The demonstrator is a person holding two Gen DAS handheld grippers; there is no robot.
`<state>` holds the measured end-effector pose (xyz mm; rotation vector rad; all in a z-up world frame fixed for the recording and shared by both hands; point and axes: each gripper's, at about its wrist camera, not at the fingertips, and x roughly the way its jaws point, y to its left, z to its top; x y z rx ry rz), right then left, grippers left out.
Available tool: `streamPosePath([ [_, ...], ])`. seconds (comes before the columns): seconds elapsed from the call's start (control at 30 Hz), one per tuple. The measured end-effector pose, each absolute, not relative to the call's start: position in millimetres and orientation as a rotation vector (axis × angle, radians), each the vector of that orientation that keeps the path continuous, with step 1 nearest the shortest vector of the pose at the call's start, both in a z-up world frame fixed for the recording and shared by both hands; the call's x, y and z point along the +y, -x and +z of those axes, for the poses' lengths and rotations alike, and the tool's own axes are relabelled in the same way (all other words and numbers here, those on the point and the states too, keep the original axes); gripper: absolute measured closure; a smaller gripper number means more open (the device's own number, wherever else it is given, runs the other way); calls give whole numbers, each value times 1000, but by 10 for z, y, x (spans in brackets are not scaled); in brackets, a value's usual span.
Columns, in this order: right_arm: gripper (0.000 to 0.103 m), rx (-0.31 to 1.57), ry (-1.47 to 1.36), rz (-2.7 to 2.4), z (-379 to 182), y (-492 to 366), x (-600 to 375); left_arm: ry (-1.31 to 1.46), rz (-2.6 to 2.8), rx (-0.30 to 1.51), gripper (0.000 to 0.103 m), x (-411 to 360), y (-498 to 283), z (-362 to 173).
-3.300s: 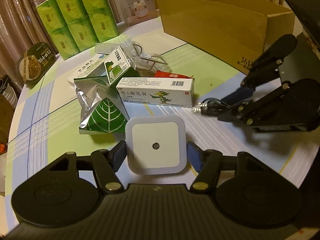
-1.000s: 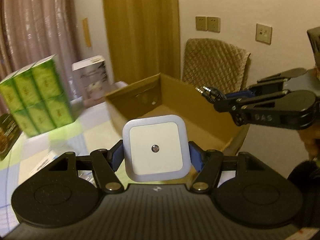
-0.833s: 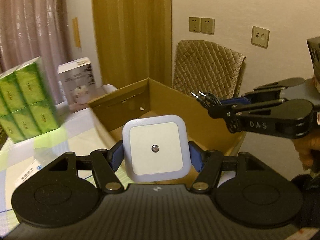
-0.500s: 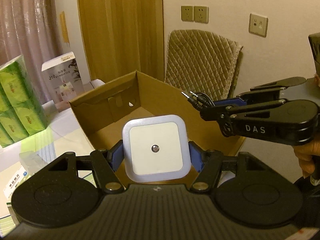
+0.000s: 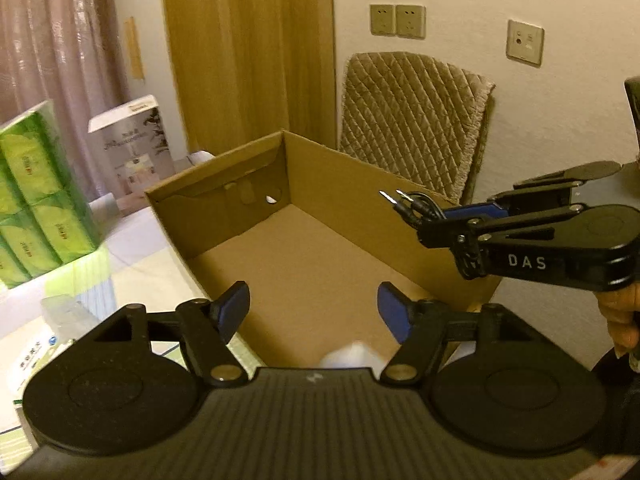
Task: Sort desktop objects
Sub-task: 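Open both tools to drop the night light and cable into the box, then move both tools back over the item pile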
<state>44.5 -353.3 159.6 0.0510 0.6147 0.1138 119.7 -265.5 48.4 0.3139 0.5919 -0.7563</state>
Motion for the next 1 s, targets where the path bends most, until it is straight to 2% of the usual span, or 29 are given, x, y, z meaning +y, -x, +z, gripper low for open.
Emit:
streamPosePath([
  [0.33, 91, 605, -40, 116, 1578, -425, -3445, -274, -705, 573, 34, -2291, -1071, 584],
  [0.37, 89, 596, -38, 110, 1590, -424, -3445, -271, -705, 574, 34, -2280, -1059, 585],
  [0.47, 56, 578, -49, 96, 1626, -416, -3465, -267, -705, 576, 34, -2261, -1031, 581],
  [0.5, 55, 572, -51, 97, 1639, -402, -3470, -265, -706, 576, 34, -2254, -1021, 581],
  [1.0, 51, 546, -70, 161, 1777, -35, -3182, -251, -599, 590, 32, -1636, -870, 510],
])
